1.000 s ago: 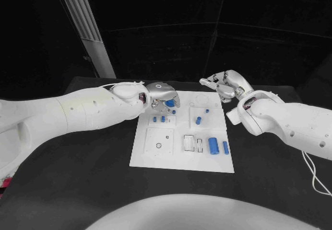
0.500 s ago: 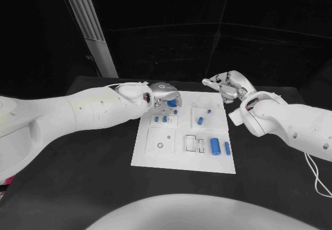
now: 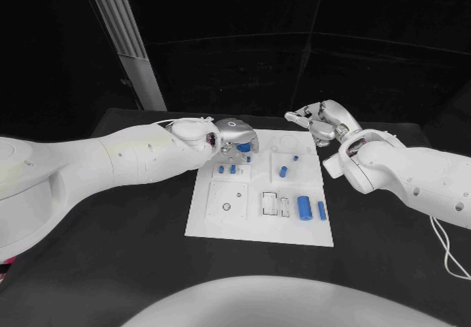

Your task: Assemble the parts on the task board

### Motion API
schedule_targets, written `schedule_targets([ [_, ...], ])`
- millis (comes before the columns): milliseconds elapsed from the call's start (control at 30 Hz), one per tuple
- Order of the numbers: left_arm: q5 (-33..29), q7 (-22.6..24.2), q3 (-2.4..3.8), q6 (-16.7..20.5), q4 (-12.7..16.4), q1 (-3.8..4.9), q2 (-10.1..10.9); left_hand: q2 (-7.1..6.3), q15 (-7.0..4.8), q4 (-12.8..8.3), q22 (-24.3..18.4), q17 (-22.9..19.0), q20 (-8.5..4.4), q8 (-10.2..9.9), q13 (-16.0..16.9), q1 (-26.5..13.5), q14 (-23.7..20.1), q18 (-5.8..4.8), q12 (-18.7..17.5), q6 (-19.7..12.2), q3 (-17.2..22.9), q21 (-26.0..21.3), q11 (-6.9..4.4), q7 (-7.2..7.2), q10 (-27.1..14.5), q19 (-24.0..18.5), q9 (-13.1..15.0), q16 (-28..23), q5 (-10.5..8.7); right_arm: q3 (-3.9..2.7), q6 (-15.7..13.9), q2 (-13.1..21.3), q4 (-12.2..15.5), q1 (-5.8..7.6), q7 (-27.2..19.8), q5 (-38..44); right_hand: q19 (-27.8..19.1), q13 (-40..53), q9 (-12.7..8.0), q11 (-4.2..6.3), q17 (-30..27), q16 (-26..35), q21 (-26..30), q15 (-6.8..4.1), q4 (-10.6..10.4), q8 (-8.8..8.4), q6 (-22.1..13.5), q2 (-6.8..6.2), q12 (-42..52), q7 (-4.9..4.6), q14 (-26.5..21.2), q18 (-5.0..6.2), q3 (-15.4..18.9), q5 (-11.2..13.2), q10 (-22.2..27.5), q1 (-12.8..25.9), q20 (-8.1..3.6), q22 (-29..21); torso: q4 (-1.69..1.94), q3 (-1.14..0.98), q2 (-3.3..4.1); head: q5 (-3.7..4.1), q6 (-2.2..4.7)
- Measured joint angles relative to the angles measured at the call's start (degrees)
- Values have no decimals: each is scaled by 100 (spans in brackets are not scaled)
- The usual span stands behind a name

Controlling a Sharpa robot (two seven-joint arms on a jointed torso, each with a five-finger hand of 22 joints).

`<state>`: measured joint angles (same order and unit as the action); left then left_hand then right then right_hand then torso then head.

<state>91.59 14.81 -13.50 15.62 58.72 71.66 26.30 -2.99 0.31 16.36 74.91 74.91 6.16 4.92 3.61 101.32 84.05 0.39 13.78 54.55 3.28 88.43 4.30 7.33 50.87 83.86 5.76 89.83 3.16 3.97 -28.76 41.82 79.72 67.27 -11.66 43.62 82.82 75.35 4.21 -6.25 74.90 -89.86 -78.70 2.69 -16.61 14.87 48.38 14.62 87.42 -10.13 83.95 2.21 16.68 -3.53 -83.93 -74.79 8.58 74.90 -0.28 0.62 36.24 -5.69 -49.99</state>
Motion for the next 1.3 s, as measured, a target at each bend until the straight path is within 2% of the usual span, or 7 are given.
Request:
schedule_targets([
  [67, 1, -9, 0, -40, -12, -5, -11, 5, 0, -16, 0, 0, 0, 0, 0, 7, 0, 0, 0, 0, 17, 0, 0, 0, 0, 0, 0, 0, 0, 0, 0, -3, 0, 0, 0, 0, 0, 25, 0, 0, 0, 0, 0, 0, 0, 0, 0, 0, 0, 0, 0, -1, 0, 0, 0, 0, 0, 0, 2, 0, 0, 0, 0],
  [133, 2, -24, 0, -78, -30, -12, -20, 5, 0, -4, 0, 0, 0, 0, 0, 7, 0, 0, 0, 0, 29, 0, 0, 0, 0, 0, 0, 0, 0, 0, 1, -7, -1, 0, 0, -1, 0, 434, 0, 0, 0, 0, 0, 9, 0, 0, 0, 0, -60, 0, 9, 0, 0, 0, 0, 0, 0, 0, 2, 0, 0, 0, 0],
  [567, 6, -117, 0, -303, -156, -49, -89, 58, 1, -9, 0, 2, 0, 0, 0, 60, 0, 0, 0, 21, 103, 0, -1, -21, 43, 0, -13, 0, 0, 0, 2, 5, 13, 0, 0, -6, 0, 435, 1, 0, 0, 0, 0, 9, 0, 0, 0, 0, -24, 0, 9, 0, 0, 0, 0, 0, 0, 0, -4, 1, 3, 33, 0],
  [700, 7, -122, 0, -348, -214, -80, -124, 29, 1, -33, 0, 2, 0, 0, 0, 88, 0, 0, 0, 21, 126, -36, -1, -21, 43, 0, -21, 0, 0, 0, 2, 4, 18, 0, 1, -11, 0, 435, 1, 0, 0, 0, 0, 9, 0, 0, 0, 0, -23, 0, 9, -1, 0, 0, 0, 0, 0, 5, -4, 0, 3, 36, 0],
  [900, 9, -123, 0, -369, -302, -113, -164, 59, 1, -16, 0, 5, 0, -25, 1, 118, 0, 0, 0, 21, 176, -36, -1, -21, 43, 0, -30, 1, 0, 0, 3, 2, 22, -1, 2, -20, 0, 435, 1, 0, 0, 0, 0, -3, 0, 0, 0, 0, -22, 0, -4, -1, 0, 0, 0, 0, 0, 4, -1, 0, 3, 61, 0],
  [1300, 11, -123, 0, -366, -407, -123, -223, 97, 2, -2, 0, 16, 0, -25, 1, 157, -1, 0, 0, 64, 318, -67, -12, -19, 115, 0, -46, 5, 0, 0, 5, -1, 21, -1, 6, -45, 0, 434, 1, 0, 4, 0, 0, -5, 0, 0, 1, 0, -18, 0, -6, -1, 0, 0, 0, 0, 0, 3, 2, -1, -1, 77, 0],
])
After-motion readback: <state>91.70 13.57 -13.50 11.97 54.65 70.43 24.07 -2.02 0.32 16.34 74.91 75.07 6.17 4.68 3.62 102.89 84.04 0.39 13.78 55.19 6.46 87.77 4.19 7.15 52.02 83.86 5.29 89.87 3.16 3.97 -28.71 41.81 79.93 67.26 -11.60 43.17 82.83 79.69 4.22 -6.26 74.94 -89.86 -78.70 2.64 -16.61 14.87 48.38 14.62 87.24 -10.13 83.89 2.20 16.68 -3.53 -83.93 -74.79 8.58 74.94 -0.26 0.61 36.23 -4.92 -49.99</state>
